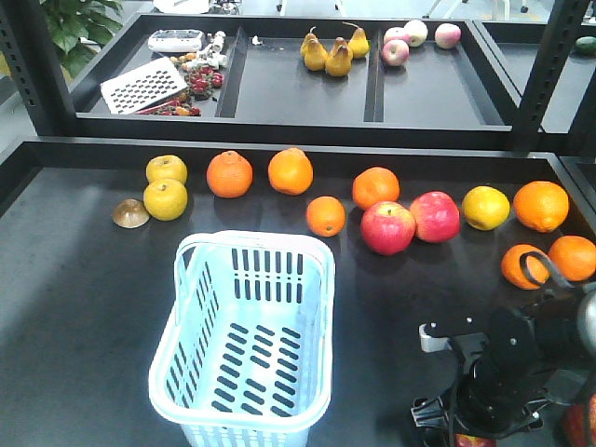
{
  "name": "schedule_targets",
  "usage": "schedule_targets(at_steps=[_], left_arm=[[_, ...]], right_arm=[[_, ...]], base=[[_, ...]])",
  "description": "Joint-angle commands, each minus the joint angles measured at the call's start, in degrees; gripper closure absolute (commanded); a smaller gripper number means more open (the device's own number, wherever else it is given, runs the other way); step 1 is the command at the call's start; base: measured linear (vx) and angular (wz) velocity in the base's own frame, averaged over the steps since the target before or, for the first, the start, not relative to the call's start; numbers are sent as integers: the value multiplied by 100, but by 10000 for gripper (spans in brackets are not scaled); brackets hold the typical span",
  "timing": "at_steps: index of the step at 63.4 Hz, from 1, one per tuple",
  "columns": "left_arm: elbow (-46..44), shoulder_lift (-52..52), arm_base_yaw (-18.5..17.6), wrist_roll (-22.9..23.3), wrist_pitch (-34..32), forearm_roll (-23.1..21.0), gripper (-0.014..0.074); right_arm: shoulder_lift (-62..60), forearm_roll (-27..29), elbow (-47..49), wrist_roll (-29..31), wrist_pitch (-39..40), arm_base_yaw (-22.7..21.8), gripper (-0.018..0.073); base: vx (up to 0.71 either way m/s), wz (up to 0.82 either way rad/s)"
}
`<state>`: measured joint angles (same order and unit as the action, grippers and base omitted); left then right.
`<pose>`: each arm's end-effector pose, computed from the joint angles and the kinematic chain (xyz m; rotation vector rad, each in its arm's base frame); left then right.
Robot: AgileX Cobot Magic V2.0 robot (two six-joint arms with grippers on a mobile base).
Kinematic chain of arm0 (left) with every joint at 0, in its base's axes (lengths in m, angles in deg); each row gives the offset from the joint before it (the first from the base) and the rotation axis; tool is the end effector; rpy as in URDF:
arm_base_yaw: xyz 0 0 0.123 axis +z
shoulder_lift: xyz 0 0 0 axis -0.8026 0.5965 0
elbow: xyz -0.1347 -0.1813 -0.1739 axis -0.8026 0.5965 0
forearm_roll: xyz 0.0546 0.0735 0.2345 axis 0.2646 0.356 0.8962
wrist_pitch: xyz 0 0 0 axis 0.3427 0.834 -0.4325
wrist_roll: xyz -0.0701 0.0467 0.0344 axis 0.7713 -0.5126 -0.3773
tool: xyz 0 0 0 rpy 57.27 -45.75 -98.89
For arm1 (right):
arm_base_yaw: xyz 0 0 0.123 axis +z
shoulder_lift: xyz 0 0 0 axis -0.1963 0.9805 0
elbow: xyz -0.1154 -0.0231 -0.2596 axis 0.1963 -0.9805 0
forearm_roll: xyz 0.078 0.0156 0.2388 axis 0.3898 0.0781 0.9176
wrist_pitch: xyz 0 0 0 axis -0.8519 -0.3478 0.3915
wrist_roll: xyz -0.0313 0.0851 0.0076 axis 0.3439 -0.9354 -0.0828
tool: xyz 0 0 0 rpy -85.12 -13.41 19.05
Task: Pick three apples into basket with both arms
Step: 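Grasp the red apple with the right gripper and lift it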
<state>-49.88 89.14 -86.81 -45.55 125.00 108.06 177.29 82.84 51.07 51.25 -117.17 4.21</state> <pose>0.1185 -0.0332 0.4351 0.2678 1.9440 0.0214 0.2448 0.0702 0.0917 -0.2945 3.0909 0.0470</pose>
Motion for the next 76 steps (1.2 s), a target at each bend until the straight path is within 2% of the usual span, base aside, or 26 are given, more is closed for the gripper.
schedule_targets(at_steps=[1, 10, 21, 28, 34, 48, 55, 60, 69, 76], left_arm=[[-162, -24, -1, 77, -314, 135, 8], [-162, -24, -1, 77, -314, 135, 8], [-162, -24, -1, 77, -314, 135, 8], [-162, -24, -1, 77, -314, 135, 8], [-162, -24, -1, 77, -314, 135, 8], [-162, -24, -1, 77, -314, 135, 8], [-162, -24, -1, 77, -314, 135, 8], [-162, -24, -1, 77, -314, 135, 8], [-162, -24, -1, 77, -314, 135, 8], [-162, -24, -1, 77, -314, 135, 8]], right_arm=[[-17, -1, 113, 13, 103, -5, -107], [39, -1, 113, 13, 103, -5, -22], [33, -1, 113, 18, 75, -5, 196], [-27, -1, 113, 40, 14, -5, 296], [-273, 11, 113, 40, -119, -5, 328], [-1662, 122, 113, 68, -520, -5, 312], [-2572, 449, 113, 215, -661, 0, 312], [-3146, 856, 113, 585, -674, 0, 312], [-3990, 2028, 113, 1534, -680, 0, 312], [-4154, 2840, 113, 2191, -680, 0, 312]], base=[[0, 0], [0, 0], [0, 0], [0, 0], [0, 0], [0, 0], [0, 0], [0, 0], [0, 0], [0, 0]])
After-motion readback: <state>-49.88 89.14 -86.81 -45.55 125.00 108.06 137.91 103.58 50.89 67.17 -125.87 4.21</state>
